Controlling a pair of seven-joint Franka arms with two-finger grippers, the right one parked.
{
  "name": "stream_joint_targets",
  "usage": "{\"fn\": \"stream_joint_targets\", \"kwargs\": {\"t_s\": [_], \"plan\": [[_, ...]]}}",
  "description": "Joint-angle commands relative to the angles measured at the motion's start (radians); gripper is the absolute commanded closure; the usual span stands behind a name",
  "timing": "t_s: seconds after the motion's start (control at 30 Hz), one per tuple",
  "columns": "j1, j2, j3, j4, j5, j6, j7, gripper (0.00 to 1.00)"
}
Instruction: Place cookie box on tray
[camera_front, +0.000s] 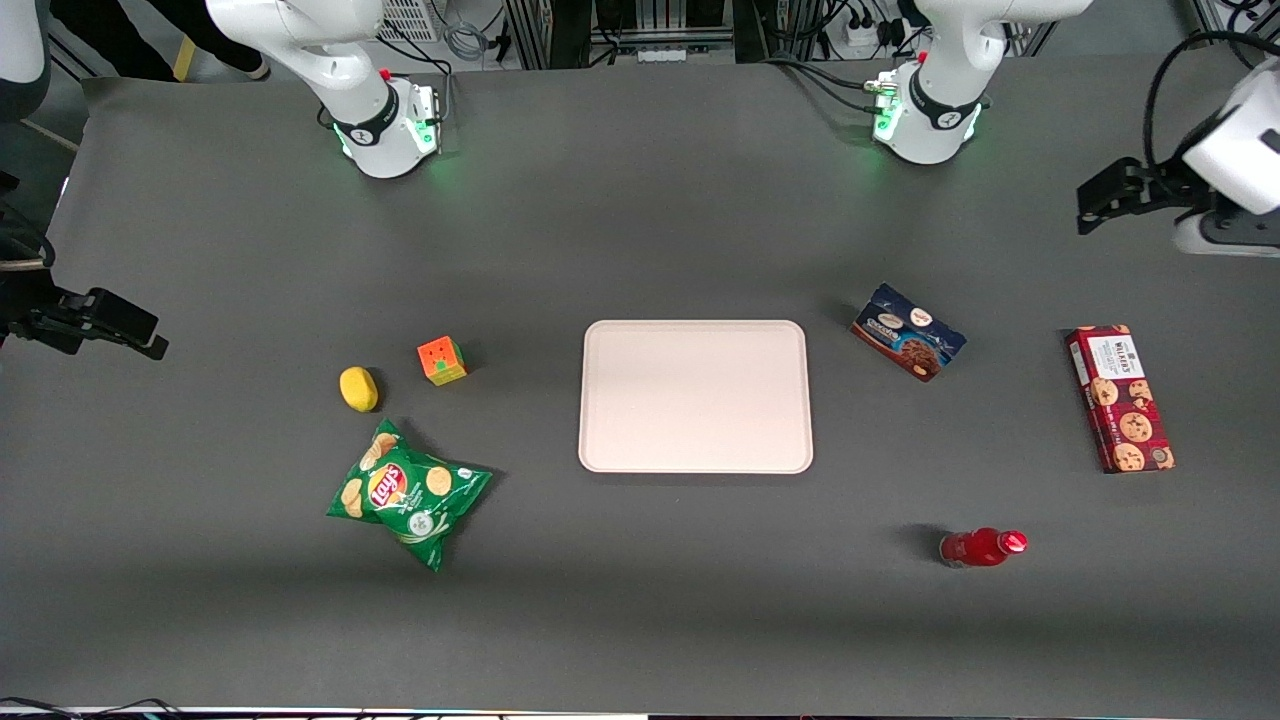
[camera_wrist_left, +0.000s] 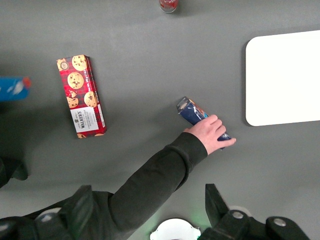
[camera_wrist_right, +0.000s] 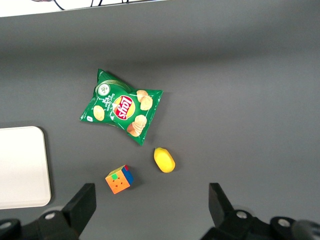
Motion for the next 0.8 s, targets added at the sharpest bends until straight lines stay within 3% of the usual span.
{"fn": "stream_joint_targets", "kwargs": {"t_s": [0.0, 0.57, 0.77], "plan": [[-0.017, 0.007, 0.052, 0.016, 0.01, -0.001, 0.088, 0.0], [-0.012, 0.014, 0.066, 0.016, 0.009, -0.006, 0.081, 0.0], [-0.016, 0.017, 0.057, 0.015, 0.001, -0.029, -0.043, 0.0]]}}
